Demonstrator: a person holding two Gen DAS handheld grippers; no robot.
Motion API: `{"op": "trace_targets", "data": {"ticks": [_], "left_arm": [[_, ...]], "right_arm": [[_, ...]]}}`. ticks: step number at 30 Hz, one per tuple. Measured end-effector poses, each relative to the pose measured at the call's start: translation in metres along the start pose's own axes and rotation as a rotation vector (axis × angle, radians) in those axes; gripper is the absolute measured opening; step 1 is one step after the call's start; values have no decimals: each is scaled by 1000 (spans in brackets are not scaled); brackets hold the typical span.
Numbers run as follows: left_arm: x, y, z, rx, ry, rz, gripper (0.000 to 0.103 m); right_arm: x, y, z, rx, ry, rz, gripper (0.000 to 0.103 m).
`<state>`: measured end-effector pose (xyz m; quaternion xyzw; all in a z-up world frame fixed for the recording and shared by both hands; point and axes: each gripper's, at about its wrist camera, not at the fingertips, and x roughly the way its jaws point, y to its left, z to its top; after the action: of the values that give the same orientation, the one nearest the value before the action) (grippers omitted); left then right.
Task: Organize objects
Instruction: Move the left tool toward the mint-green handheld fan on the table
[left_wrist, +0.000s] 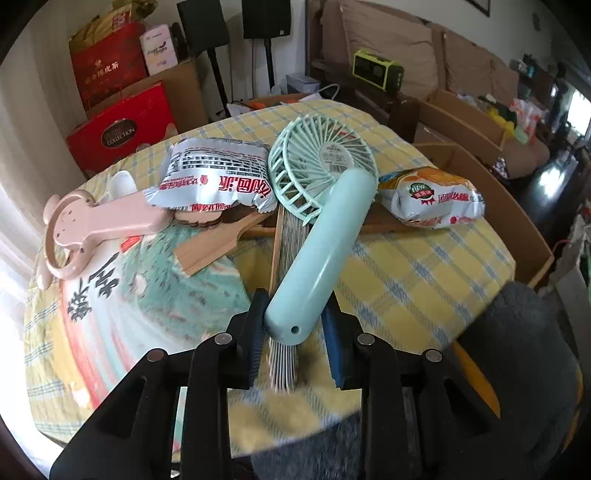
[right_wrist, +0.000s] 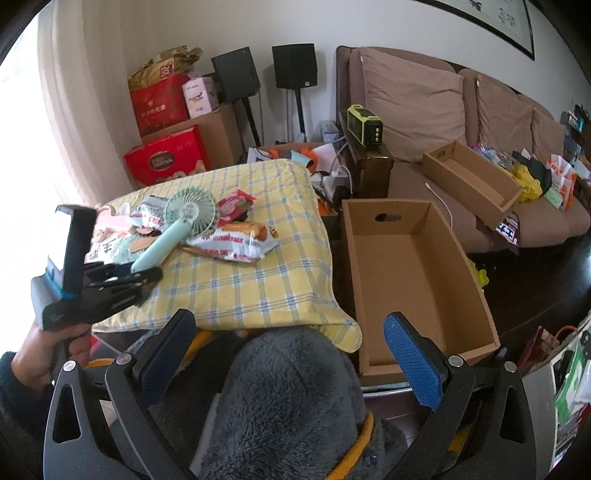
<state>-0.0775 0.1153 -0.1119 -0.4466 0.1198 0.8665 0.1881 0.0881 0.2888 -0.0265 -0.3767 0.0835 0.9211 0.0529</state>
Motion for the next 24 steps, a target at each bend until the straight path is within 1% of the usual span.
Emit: {"op": "trace_targets", "data": {"ticks": [3,6,8,10,12,14,17,19,21,23,24], "left_arm": [[-10,-2,-3,0,20,-10,25],[-19,-1,-10,-6,40,-36,25],[-19,2,-13,-7,45,-30,25],[-18,8,-16,-35,52,-18,26],[-22,14,-22,-76,46,-35,26],[-27,17,-28,-96,44,-53,26],[-31,15,-37,-95,47,-43,25],[-33,15,-43,-100,44,-22,24],[-36,16,-46,-103,43,-17,24],[-38,17,-47,-104,41,-15,24],[-40,17,-47,-107,39,-17,24]], "right_arm": [[2,-3,1,25,11,15,103],[4,-5,3,72,36,73,103],[6,-5,5,96,50,108,103],[10,-3,7,114,74,143,103],[14,-1,12,141,106,196,103],[14,1,16,159,119,231,103],[21,9,27,175,161,280,103],[32,22,35,183,201,352,103],[39,34,43,178,219,390,103],[50,44,55,173,238,387,103],[62,51,63,177,276,372,103]]}}
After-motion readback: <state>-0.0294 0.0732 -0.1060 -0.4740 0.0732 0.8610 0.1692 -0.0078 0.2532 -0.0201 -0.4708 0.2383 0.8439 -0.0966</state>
